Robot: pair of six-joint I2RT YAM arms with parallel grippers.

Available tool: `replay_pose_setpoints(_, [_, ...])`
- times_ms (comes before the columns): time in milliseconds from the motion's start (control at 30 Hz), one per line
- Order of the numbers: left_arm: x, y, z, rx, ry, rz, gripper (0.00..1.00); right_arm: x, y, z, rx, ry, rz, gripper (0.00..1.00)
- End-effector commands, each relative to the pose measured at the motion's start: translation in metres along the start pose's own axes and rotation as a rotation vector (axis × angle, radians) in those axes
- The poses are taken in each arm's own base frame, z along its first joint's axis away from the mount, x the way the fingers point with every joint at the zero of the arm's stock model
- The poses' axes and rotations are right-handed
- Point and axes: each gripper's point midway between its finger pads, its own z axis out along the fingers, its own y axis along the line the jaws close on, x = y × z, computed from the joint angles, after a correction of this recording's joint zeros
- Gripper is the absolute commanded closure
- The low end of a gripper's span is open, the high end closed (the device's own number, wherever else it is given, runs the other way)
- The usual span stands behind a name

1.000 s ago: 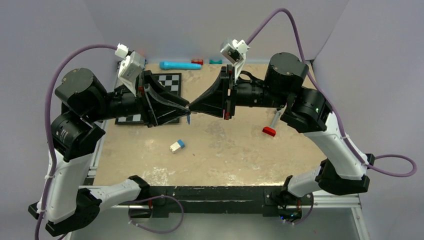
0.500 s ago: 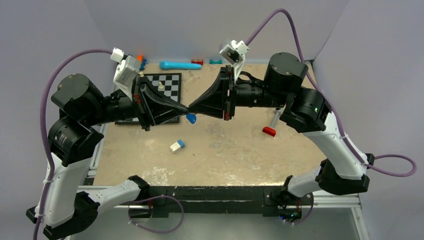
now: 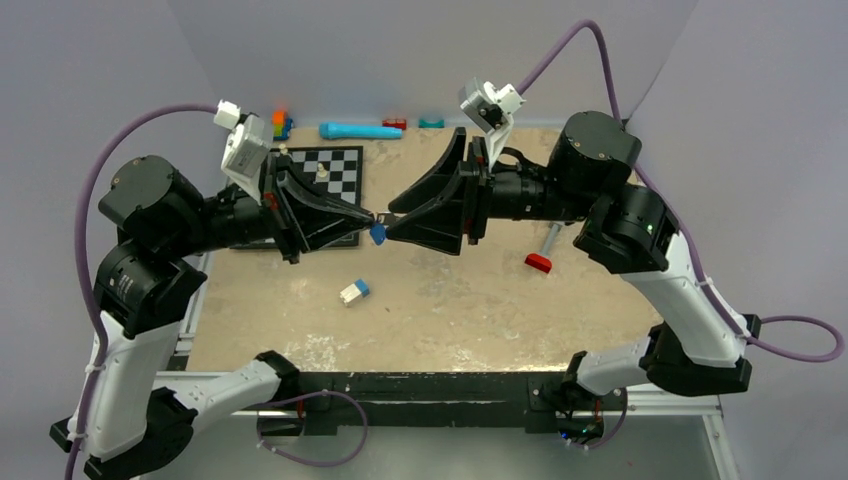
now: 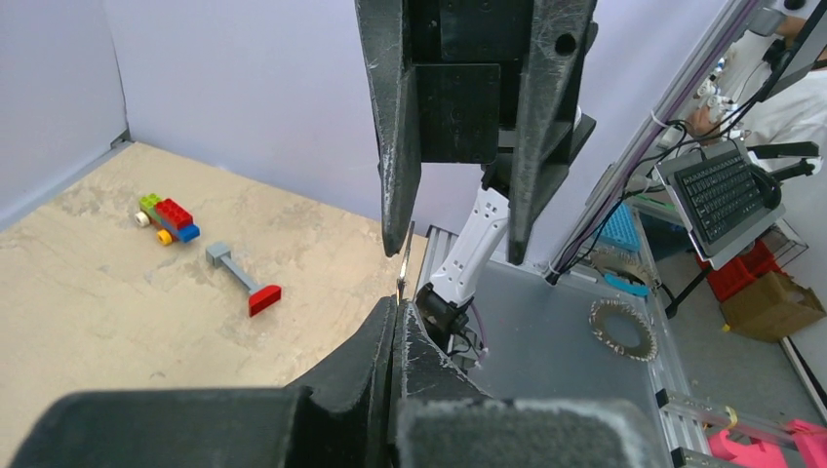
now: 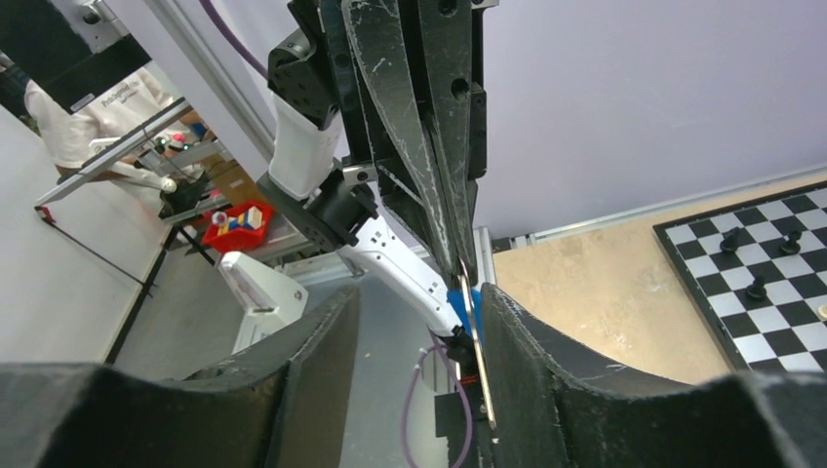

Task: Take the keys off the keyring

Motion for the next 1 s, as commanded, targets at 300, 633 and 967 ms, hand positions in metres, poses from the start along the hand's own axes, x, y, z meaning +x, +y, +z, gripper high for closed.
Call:
replay_pose_setpoints(300, [-0.011,-0.008,-0.004,0.015,-0.067,0.017,1.0,-0.013,0.005,0.004,-0.02,-0.048,-0.007,0.55])
replay_pose_setpoints(633, [-0.015,-0.009,-0.004,0.017,-0.081,0.017,1.0,-0.012,0.003,0.01,-0.024,-0.039,0.003,0.74])
replay_pose_setpoints(967, [-0.015,-0.007,-0.005,0.001,-0.087,0.016,1.0,-0.009,0.003,0.003,-0.014,-0.04,-0.002,0.68])
